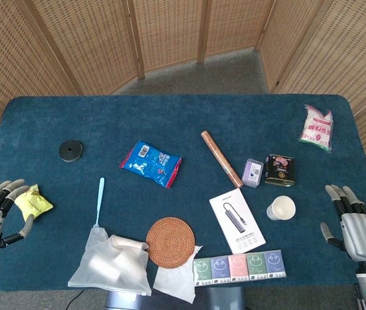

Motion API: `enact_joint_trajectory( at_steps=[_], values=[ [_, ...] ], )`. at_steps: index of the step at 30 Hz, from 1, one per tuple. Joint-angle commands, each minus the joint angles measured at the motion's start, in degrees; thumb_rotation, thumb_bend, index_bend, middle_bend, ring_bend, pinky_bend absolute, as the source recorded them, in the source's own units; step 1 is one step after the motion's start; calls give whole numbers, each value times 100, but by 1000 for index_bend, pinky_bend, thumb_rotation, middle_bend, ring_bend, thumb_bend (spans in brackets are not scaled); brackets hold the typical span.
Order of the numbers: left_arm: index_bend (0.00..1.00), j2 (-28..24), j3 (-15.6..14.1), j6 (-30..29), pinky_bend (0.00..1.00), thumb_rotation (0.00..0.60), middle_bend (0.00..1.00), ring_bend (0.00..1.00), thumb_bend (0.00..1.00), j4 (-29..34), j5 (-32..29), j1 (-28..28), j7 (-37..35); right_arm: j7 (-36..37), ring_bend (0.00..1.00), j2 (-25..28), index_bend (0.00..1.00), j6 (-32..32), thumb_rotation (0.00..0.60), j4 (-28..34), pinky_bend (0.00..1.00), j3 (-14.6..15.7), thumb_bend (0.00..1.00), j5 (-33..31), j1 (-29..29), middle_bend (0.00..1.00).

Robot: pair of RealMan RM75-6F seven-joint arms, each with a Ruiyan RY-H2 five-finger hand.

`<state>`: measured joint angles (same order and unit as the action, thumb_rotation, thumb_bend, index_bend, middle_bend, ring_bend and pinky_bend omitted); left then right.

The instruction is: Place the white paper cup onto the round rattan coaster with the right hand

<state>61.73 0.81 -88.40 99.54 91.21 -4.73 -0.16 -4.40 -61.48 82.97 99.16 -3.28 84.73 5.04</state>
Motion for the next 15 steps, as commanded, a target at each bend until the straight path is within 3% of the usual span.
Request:
enact_joint_trajectory(
  at_steps=[1, 15],
  values=[
    [193, 5, -7, 15, 69, 254, 168, 143, 480, -14, -3, 1, -13, 6, 0, -10, 0, -19, 600, -9, 209, 3, 425, -2, 7, 38],
    [193, -109, 37, -58, 78, 254, 163, 143, 480, 57, 147, -36, -142, 110, 0, -52, 0, -225, 600, 62, 209, 48, 428, 146, 143, 40]
  ],
)
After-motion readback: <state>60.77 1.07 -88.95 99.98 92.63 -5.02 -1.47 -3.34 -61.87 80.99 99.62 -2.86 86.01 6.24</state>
